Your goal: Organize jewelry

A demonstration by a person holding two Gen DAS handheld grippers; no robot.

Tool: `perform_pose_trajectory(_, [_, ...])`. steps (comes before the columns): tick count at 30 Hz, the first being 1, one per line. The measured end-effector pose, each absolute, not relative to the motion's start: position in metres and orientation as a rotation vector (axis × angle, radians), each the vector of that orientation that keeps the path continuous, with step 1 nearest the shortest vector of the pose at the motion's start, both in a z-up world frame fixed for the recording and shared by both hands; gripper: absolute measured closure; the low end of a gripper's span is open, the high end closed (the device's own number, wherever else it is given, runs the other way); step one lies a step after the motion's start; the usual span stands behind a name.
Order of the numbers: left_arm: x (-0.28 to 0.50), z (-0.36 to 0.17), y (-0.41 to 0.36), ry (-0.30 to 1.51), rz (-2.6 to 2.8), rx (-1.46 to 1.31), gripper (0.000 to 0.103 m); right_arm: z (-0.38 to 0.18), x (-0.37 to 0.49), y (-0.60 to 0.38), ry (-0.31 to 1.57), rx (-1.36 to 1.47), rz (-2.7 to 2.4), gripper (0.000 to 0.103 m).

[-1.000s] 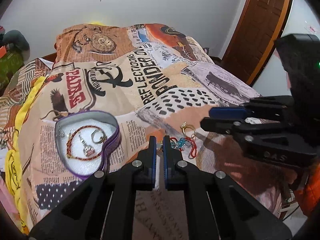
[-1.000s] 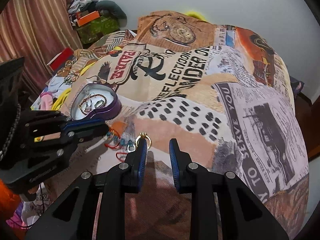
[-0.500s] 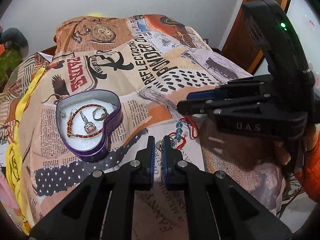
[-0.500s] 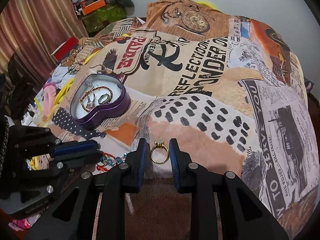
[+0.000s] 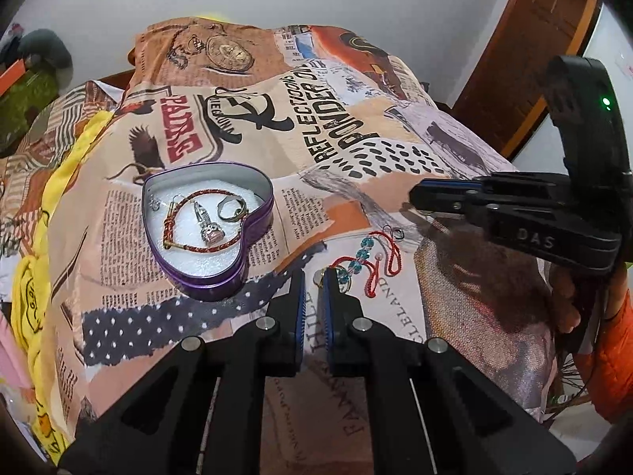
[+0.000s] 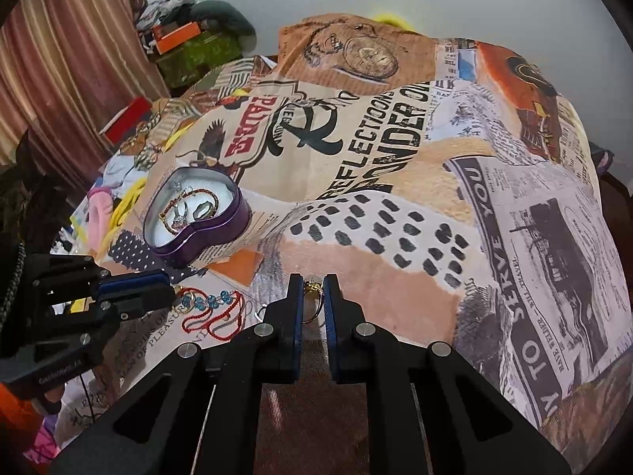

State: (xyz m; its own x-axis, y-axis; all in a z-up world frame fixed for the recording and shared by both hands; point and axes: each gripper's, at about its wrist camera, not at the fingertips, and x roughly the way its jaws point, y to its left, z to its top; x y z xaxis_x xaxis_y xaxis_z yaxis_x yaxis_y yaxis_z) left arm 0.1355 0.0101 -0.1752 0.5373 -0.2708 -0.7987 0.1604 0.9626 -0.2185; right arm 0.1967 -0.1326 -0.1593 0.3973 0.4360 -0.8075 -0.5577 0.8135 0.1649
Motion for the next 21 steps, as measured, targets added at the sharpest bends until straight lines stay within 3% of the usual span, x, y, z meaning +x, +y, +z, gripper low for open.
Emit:
perform_pose_trajectory(17, [0.14, -0.173, 0.003, 0.982, -0.278, -0.142, 0.093, -0.149, 0.18, -0.149, 0.922, -0.142, 0.615, 0.094])
perform_pose_trajectory(21, [0.138, -0.163, -0.011, 0.958, -0.316, -0.113, 0.08, -0.147, 0.177, -0.151, 0.91, -0.138, 0.615, 0.094])
